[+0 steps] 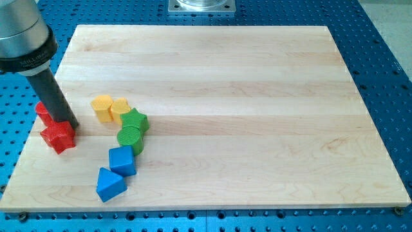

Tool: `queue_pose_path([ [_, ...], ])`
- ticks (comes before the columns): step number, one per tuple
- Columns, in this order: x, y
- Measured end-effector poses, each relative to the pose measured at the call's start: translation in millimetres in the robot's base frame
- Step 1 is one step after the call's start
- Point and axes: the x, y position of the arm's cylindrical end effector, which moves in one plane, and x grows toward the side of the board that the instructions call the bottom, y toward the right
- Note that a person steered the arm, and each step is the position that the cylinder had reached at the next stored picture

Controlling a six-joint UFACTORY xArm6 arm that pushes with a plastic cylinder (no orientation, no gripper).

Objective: Move the green circle parallel to the right of the cube

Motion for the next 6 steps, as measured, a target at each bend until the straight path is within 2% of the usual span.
queue_pose_path([
  [3, 24, 53],
  [4, 44, 102],
  [6, 100, 287],
])
